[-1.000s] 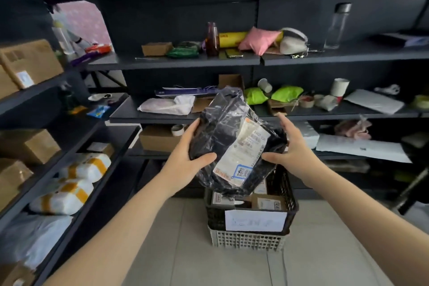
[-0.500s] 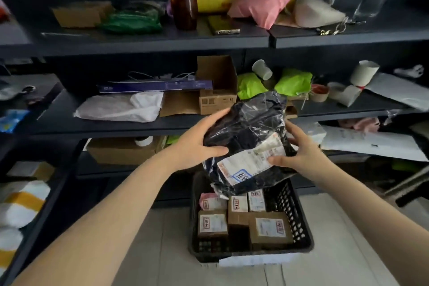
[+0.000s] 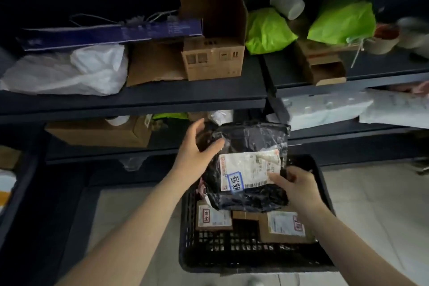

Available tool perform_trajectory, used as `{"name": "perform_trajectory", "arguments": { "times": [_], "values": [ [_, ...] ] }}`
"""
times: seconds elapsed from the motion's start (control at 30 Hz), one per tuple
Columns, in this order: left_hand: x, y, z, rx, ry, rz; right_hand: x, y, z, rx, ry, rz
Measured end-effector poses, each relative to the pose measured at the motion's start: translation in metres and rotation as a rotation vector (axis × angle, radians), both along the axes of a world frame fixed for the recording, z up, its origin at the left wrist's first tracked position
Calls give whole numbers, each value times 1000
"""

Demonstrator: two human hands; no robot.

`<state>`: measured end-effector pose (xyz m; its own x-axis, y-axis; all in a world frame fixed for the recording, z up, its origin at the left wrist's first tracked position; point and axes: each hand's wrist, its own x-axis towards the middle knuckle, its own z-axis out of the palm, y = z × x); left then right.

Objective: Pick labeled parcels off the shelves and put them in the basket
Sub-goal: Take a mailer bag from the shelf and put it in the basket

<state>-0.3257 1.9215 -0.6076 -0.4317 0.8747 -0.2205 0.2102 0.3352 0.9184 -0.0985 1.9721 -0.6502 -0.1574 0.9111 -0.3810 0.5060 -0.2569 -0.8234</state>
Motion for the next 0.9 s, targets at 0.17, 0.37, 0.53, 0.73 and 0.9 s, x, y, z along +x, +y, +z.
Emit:
{"name": "perform_trajectory", "arguments": {
  "times": [0.17,0.37,0.53,0.73,0.9],
  "values": [
    [-4,-25,-97,-251,-7,-11,-2,-12,-97,-188,-79,-27],
    [7,-60,-168,-400,87,-50,-2,-27,-165,-289,-122,-126],
    [1,-58,-188,-381,99,11,-26,-23,-189,-330,-100,-29],
    [-21,-59,-201,-274,531,-67,-80,-18,-217,-416,20,29],
    [-20,-65,-230,-272,817,-212,-95,-16,-245,-396,-36,108]
  ]
}}
